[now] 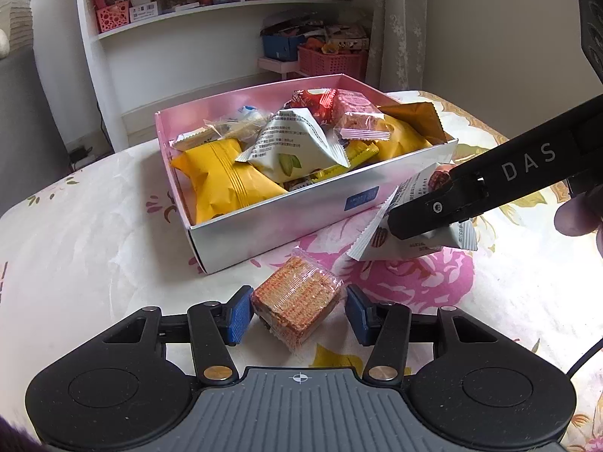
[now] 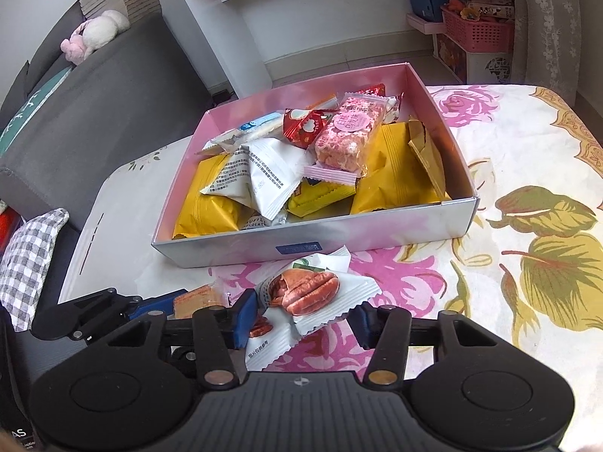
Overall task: Organize snacks
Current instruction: 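Grasp the white sausage pack with the right gripper while the left grasps the wafer pack, then carry both snacks over the box and open both grippers to drop them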
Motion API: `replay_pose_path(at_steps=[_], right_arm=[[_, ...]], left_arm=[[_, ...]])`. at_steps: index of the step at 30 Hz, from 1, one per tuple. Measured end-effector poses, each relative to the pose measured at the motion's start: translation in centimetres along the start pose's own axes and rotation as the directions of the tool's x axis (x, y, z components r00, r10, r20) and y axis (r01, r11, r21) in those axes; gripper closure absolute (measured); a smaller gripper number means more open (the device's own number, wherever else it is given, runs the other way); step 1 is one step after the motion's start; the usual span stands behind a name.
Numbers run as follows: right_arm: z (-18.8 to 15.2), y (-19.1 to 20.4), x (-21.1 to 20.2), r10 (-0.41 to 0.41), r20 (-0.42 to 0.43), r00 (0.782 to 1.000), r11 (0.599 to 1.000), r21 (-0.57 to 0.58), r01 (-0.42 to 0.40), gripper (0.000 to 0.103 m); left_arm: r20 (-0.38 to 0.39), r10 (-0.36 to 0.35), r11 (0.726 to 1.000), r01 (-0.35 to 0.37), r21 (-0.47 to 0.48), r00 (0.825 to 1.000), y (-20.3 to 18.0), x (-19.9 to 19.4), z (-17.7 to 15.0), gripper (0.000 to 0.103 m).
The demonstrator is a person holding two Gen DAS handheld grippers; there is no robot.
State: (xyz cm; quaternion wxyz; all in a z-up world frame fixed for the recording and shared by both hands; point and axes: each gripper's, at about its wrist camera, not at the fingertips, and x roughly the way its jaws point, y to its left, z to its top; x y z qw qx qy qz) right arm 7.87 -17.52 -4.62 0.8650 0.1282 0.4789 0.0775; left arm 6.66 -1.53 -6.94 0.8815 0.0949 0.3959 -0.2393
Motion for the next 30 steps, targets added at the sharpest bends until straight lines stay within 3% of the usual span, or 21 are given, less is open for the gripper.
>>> replay_pose_path(at_steps=[10,19,30], right_arm=[[0.1,-0.6,-1.7,0.017,0.007,1.000,0.999,0.045,-0.017,0.062],[0.5,-1.3,-3.7,0.052,0.047,0.997,0.992,0.108,-0.057,0.062],[3.6,-2.9,-4.9,0.041,0.121,0.992,0.984,0.166,-0.061,0.062]], left_arm=[[0.021,-0.012,1.000,0.012,-0.005,1.000,0.4,-1.9,0.2,0.053],[0.086,-0.004,0.999,0.008,-0.050,0.996,0.8,-3.6,1.5,0.053],[0.127,0.131,0.987,-0.118,-0.110,0.983,2.0,-2.2,5.8,0.053]])
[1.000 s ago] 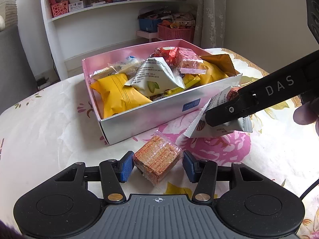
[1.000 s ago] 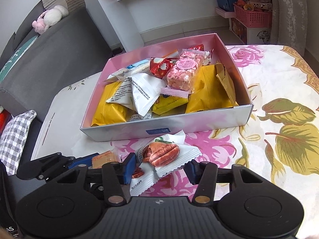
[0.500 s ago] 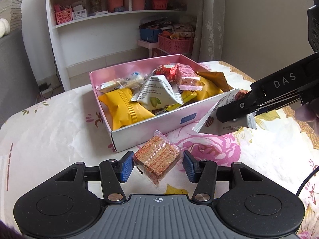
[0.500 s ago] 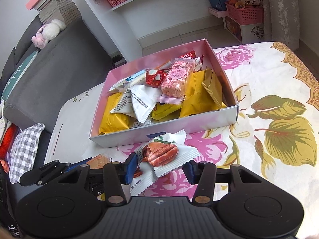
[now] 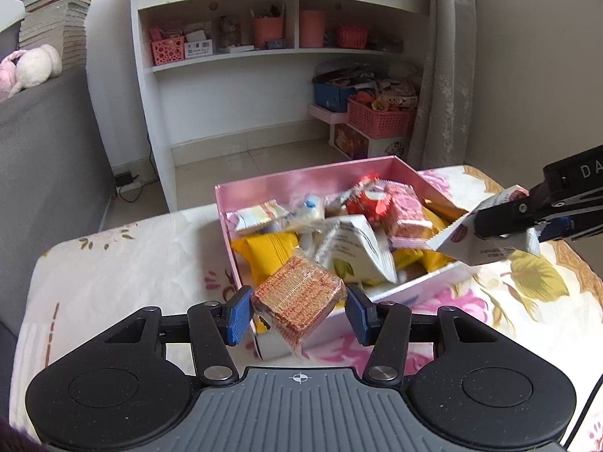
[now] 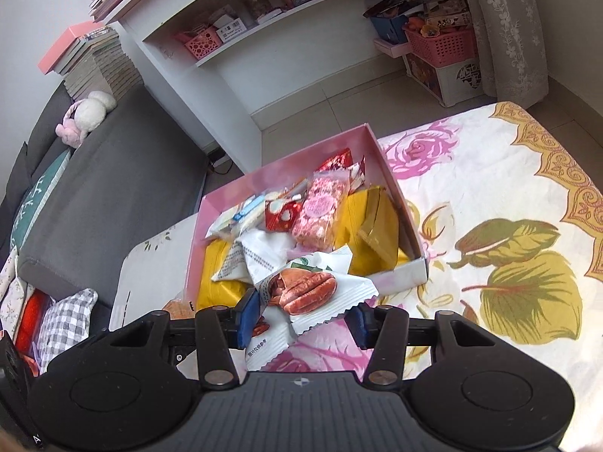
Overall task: Organize snacks
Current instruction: 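Carry both snacks over the box and open both grippers to drop them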
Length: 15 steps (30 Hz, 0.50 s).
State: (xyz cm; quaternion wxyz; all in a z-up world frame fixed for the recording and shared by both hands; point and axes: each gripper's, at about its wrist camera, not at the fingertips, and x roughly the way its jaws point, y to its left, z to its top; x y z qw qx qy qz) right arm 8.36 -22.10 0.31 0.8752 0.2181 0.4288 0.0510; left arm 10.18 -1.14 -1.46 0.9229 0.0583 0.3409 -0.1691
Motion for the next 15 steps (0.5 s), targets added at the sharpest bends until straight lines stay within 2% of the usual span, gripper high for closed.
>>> replay_pose_path(at_steps=[4,7,10,15], right_arm=[[2.6,-0.7,0.7,0.008,0.040,0.999,0.999,0.047,-0.010,0.062],[4.5,-0.9,1.7,-0.007,0.107,0.994,0.998,0.056,0.001,0.062],[6.1,-1.2,3.6,-0.050,0.144,0.988,0.998,0.051,0.043,0.062],[7.9,-1.8,7.3,-0.100,0.157,0.983,0.994,0.050,0.093,0.062]], left_arm=[[0.015,-0.005,1.000,0.006,-0.030,1.000,0.9,2.3,2.6,0.053],[0.015,0.003,0.999,-0.002,-0.053,1.000,1.4,4.6,4.3,0.053],[0.013,0.000,0.997,0.001,-0.081,1.000,2.0,6.9,5.5,0.052],[0.002,0.001,0.992,0.000,-0.124,1.000,3.0,10.2,6.2,0.052]])
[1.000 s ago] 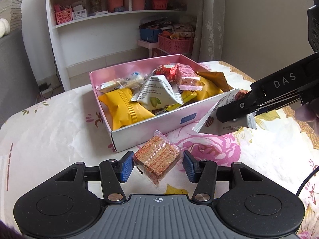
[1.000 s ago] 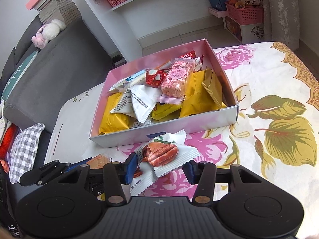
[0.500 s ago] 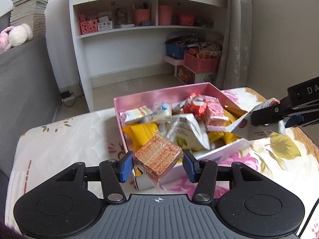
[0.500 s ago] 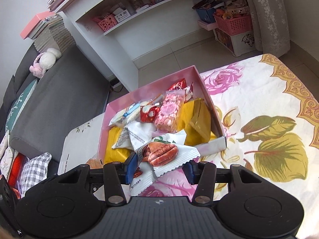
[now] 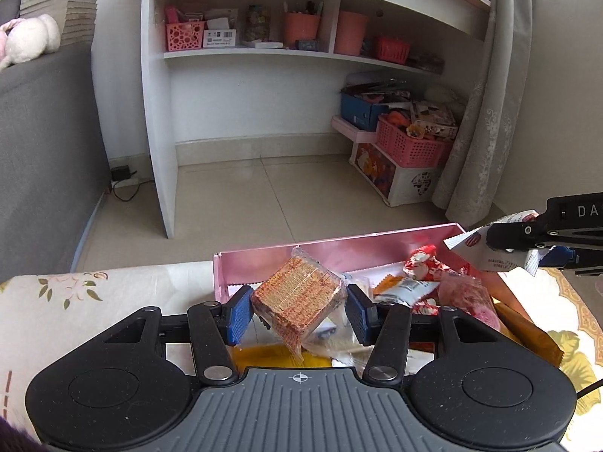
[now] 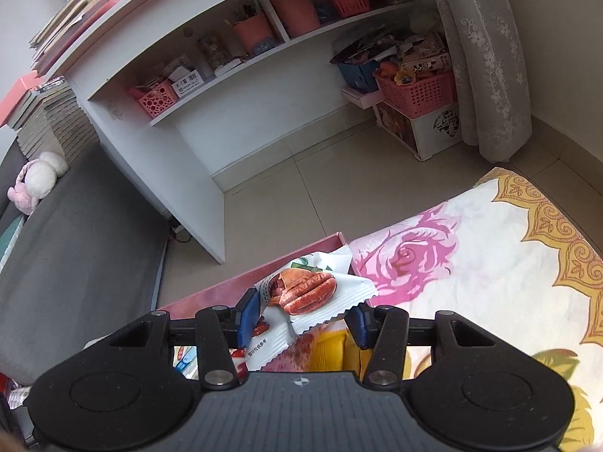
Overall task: Organize snacks
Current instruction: 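Carry both snacks over the box and open both grippers to drop them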
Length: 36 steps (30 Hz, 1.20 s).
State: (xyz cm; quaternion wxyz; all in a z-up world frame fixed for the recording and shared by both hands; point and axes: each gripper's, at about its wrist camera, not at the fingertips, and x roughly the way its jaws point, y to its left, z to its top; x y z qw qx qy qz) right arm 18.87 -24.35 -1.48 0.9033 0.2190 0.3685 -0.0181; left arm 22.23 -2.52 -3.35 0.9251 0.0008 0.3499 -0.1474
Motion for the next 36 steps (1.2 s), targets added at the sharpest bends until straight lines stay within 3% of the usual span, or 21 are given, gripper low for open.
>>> replay_pose_path(at_steps=[7,9,11,12,28,36], right_arm=[[0.8,0.1,3.0,-0.015,-0.008,1.000,0.999,-0.035,0.014,0.061],[0.9,0.3,3.1,-0.005,0.000,1.000,0.999,-0.047,0.005,0.058],[0.9,0.2,2.9,0.008,0.019,1.000,0.999,-0.034,-0.007,0.046],[0.9,0.1,2.8,0.014,0.024,1.000,1.000,-0.024,-0.014,0.039],[-0.7,0.8,-0.3,0.000,0.019,1.000,0.998,-0.066,0.001,0.028],[-2.3,0.4,-3.8,-0.021,0.027,0.999,0.995,-0.095,0.023,0.021]], left_arm=[[0.007,-0.008,1.000,0.008,0.012,1.000,0.2,2.0,-0.1,0.049],[0.009,-0.019,1.000,0.019,-0.001,1.000,0.3,2.2,-0.1,0.036],[0.021,-0.022,1.000,0.022,-0.005,1.000,0.5,2.0,-0.3,0.027],[0.024,-0.022,1.000,0.022,-0.003,0.999,0.5,1.9,-0.3,0.027],[0.035,-0.007,0.999,0.005,0.052,0.999,-0.7,-3.0,-1.0,0.014],[0.012,0.014,1.000,-0.014,0.025,1.000,-1.1,-6.8,-3.1,0.007]])
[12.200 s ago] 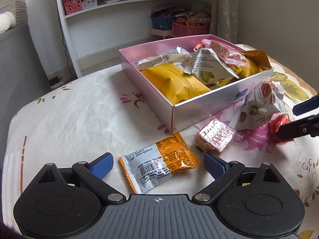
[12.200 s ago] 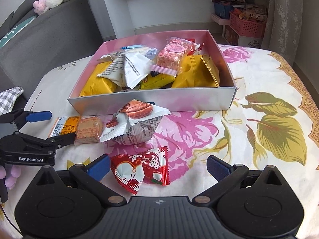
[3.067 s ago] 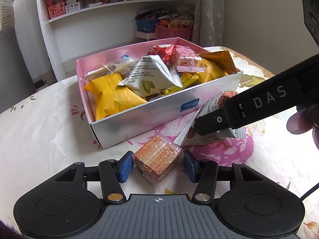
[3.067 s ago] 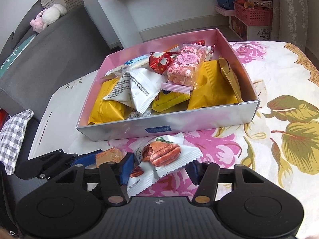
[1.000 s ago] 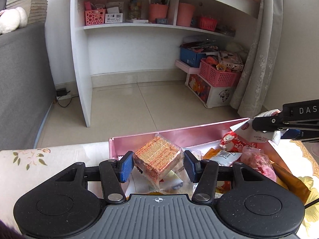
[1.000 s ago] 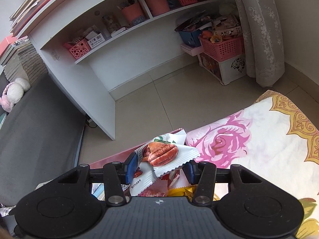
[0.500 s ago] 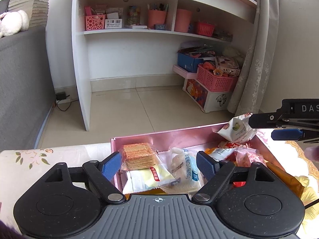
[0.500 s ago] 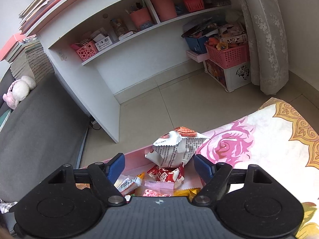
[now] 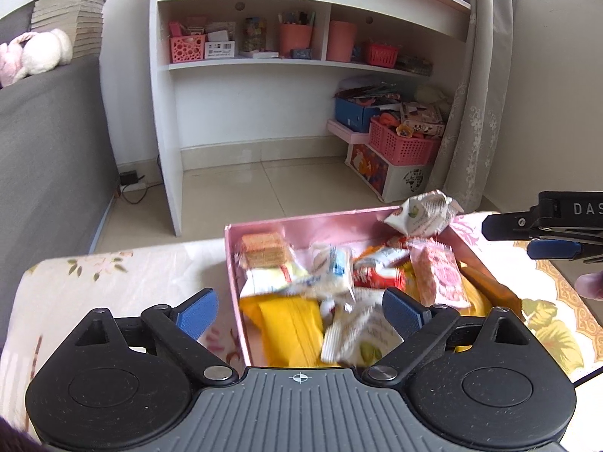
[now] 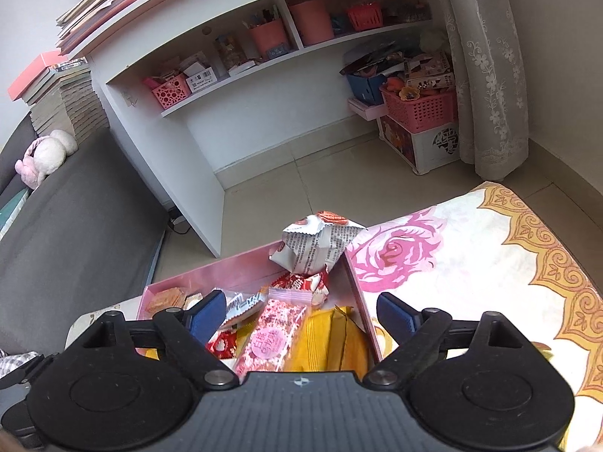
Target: Organize snacks
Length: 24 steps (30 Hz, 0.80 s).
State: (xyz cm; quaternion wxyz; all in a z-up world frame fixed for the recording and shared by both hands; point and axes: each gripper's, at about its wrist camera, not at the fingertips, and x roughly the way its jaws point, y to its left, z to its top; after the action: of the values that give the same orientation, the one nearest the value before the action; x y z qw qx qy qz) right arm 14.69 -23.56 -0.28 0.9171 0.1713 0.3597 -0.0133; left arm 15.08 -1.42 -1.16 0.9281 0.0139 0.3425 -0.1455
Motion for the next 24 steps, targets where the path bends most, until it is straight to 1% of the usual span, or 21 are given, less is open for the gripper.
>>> replay_pose_path(at_steps=[3,7,13,17,21,24], right_arm=[[-1.1,-0.4,-1.3,-0.012,-0.006,1.000,1.000,-0.013,0.012,0.019],[-2.6,-0.8,-2.9,-0.027,-0.023,0.999,1.000,-0.012,0.026,0.018],[-4.7,-0.5,-5.5,-0.040,-0.052,0.998,0.999,-0.012,0.039,0.017],[-6.0,0.5,-7.5,-0.057,-0.068,0.996,0.997,-0.054,0.053,0.013],[-7.6,1.6,-9.3,-0.070,-0.089,0.994,0.992,-0.115,0.059,0.012],[-8.7,2.2,-10.3,-0.068,-0.096,0.993,0.988,-0.142,0.054,0.010]], left_arm=[[-0.018,0.024,1.000,-0.024,0.001,1.000,-0.2,-1.5,-1.0,0.006],[-0.039,0.051,0.998,-0.051,-0.019,0.998,-0.5,-3.7,-2.2,0.004],[-0.095,0.088,0.995,-0.093,-0.043,0.992,-1.2,-6.7,-4.3,0.003],[-0.137,0.118,0.990,-0.126,-0.054,0.983,-1.8,-8.6,-5.8,0.003],[-0.181,0.122,0.986,-0.140,-0.094,0.976,-2.0,-10.1,-7.1,0.002],[-0.195,0.136,0.981,-0.159,-0.109,0.971,-1.9,-11.3,-8.0,0.002]])
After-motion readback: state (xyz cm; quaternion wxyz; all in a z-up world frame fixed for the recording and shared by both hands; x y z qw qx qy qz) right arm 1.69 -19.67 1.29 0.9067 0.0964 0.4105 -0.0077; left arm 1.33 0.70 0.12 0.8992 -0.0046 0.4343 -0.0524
